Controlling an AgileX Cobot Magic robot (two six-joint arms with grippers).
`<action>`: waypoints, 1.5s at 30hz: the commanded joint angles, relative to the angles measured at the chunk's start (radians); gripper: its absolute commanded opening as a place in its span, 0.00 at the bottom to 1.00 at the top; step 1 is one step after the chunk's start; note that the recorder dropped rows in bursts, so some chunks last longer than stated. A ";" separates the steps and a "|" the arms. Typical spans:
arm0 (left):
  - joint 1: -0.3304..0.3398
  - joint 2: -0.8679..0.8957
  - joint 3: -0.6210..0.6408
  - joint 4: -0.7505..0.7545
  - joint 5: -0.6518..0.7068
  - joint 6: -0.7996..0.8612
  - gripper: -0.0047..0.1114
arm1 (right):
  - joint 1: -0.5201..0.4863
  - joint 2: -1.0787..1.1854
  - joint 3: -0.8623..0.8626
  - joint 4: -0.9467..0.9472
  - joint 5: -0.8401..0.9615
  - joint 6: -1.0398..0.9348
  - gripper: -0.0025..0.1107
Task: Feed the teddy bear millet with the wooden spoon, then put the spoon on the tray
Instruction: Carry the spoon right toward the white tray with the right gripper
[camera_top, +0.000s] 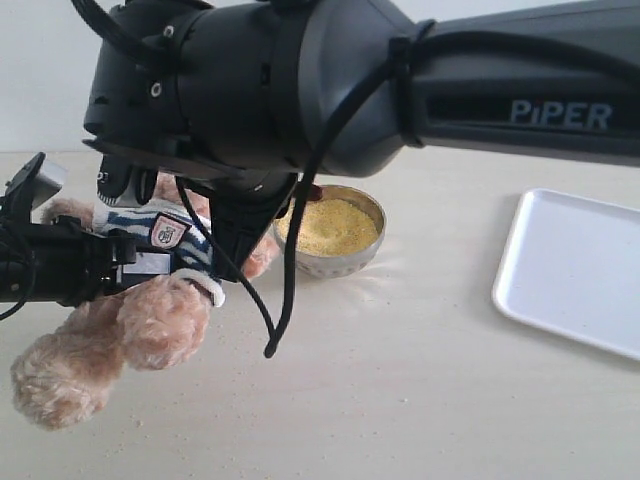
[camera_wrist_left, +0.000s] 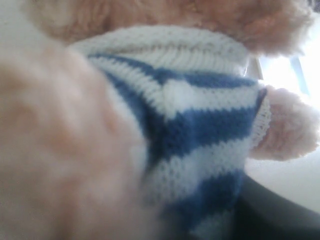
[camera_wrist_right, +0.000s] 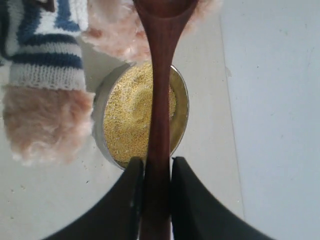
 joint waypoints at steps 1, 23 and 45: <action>0.002 -0.003 -0.005 -0.005 0.016 0.007 0.08 | -0.005 -0.012 0.001 -0.045 0.014 0.016 0.02; 0.002 -0.003 -0.038 -0.016 -0.051 0.007 0.08 | -0.549 -0.431 0.001 0.592 0.111 -0.182 0.02; 0.002 0.078 -0.146 -0.016 -0.102 -0.023 0.08 | -0.851 -0.582 0.642 0.725 -0.326 -0.197 0.02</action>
